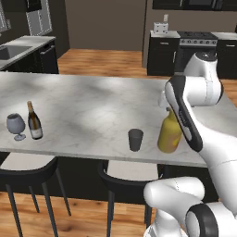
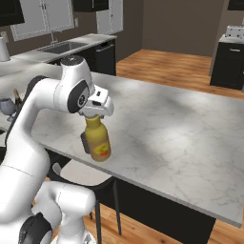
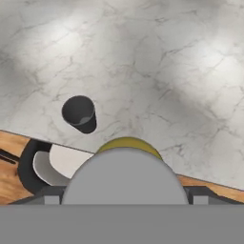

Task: There is a wine glass and glass cup on the dining counter. Place the wine bottle next to the wine glass and the juice bottle next to the glass cup.

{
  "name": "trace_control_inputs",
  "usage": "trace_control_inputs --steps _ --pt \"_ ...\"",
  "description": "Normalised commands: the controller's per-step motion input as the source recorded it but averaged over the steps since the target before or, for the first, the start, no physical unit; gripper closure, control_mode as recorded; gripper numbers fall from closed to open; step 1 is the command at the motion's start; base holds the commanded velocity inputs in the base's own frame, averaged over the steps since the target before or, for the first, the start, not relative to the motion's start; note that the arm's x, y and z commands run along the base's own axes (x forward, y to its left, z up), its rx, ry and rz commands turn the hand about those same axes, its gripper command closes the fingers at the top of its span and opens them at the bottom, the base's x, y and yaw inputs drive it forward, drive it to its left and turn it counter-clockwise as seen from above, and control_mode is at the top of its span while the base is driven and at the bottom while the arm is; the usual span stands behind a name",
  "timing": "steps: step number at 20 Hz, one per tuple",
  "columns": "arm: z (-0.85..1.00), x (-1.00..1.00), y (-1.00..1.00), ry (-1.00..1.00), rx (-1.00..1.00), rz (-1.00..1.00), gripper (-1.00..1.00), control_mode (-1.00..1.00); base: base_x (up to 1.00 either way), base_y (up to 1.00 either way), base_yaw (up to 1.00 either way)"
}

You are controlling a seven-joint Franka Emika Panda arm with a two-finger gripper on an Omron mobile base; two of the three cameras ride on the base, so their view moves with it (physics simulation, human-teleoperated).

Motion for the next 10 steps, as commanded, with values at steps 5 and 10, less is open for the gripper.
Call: trace_control_inputs --steps 5,10 --pt "-0.16 0.25 0.0 0.04 0.0 0.0 1.0 -1.0 0.0 0.0 0.0" --pt "-0.14 0.17 0.0 0.0 0.0 0.0 1.0 -1.0 0.0 0.0 0.0"
